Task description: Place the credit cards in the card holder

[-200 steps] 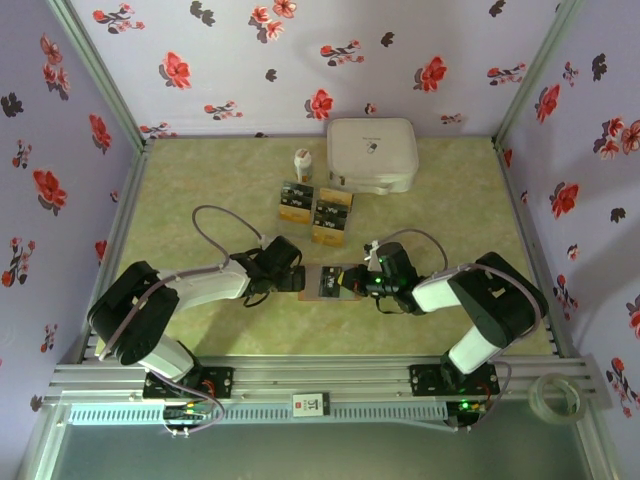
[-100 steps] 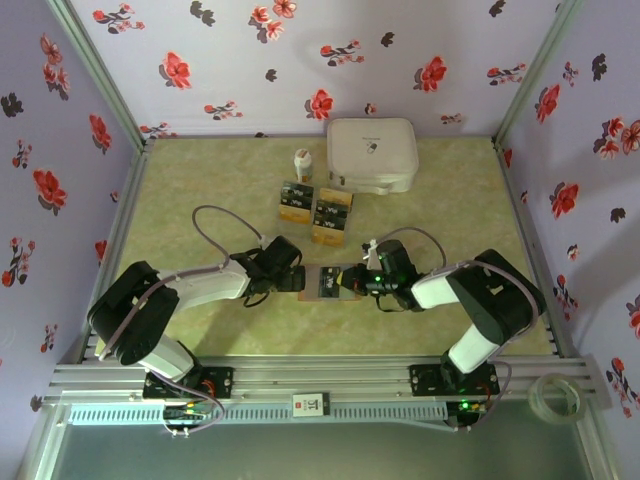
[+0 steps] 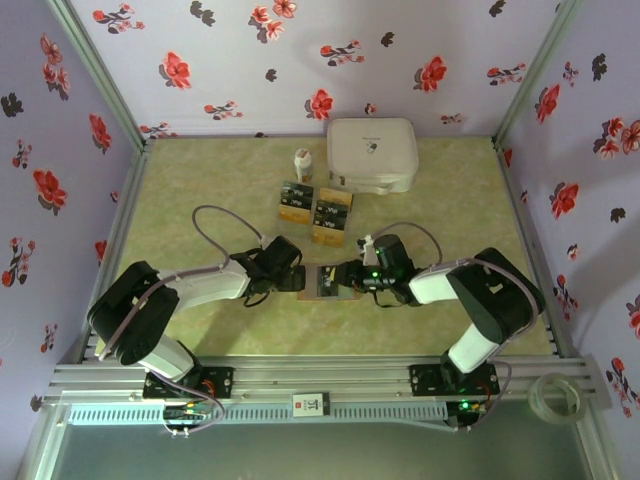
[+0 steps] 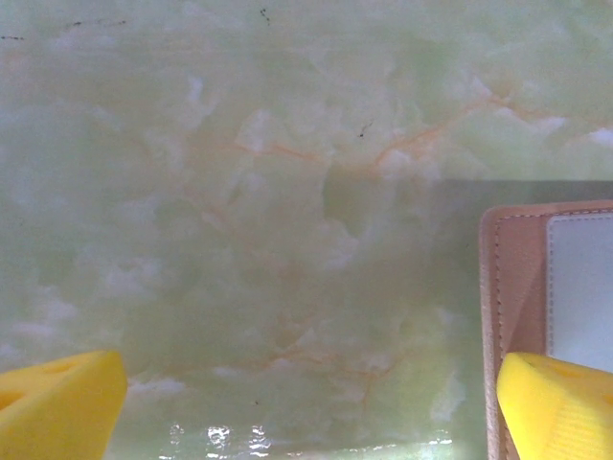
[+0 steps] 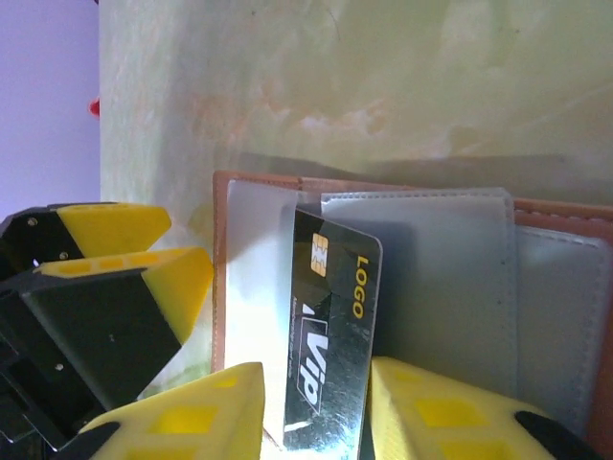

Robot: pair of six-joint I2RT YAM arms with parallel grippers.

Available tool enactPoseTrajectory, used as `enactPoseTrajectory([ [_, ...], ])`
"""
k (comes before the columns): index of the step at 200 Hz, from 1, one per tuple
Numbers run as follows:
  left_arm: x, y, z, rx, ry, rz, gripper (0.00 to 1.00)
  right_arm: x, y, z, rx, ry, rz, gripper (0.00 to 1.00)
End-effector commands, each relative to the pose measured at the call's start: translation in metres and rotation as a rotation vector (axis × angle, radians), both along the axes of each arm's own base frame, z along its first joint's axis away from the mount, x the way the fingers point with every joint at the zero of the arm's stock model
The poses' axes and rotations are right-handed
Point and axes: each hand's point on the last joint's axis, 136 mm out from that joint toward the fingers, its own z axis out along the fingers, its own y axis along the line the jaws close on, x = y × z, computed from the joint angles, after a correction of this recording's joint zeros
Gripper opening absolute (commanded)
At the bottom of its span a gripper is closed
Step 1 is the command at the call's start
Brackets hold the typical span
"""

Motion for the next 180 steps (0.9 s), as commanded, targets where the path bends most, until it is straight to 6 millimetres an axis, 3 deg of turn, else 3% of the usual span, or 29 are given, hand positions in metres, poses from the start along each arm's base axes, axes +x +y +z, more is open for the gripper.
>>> enactPoseTrajectory([
  [1, -0.001, 0.003, -0.002, 0.006, 0.006, -0.006, 1.00, -0.002, -0.017, -0.010, -0.119, 0.019, -0.009, 0.39],
  [38, 0.001, 0.005, -0.002, 0.000, 0.012, 0.006, 1.00, 0.001, -0.026, 0.008, -0.210, -0.026, 0.014, 0.54],
  [70, 0.001, 0.006, -0.003, 0.007, 0.023, 0.002, 1.00, 0.005, -0.031, 0.022, -0.258, -0.058, 0.018, 0.55],
  [87, 0.000, 0.006, -0.004, 0.019, 0.031, -0.001, 1.00, 0.008, -0.038, 0.023, -0.310, -0.067, 0.009, 0.48],
  [119, -0.003, 0.011, -0.002, 0.043, 0.033, 0.010, 1.00, 0.010, -0.046, 0.015, -0.396, -0.058, 0.014, 0.17],
  [131, -0.005, 0.013, -0.001, 0.056, 0.028, 0.013, 1.00, 0.010, -0.046, 0.012, -0.409, -0.054, 0.023, 0.11],
  [180, -0.016, 0.019, 0.001, 0.134, 0.022, 0.006, 1.00, 0.013, -0.041, 0.005, -0.468, -0.064, 0.060, 0.05],
])
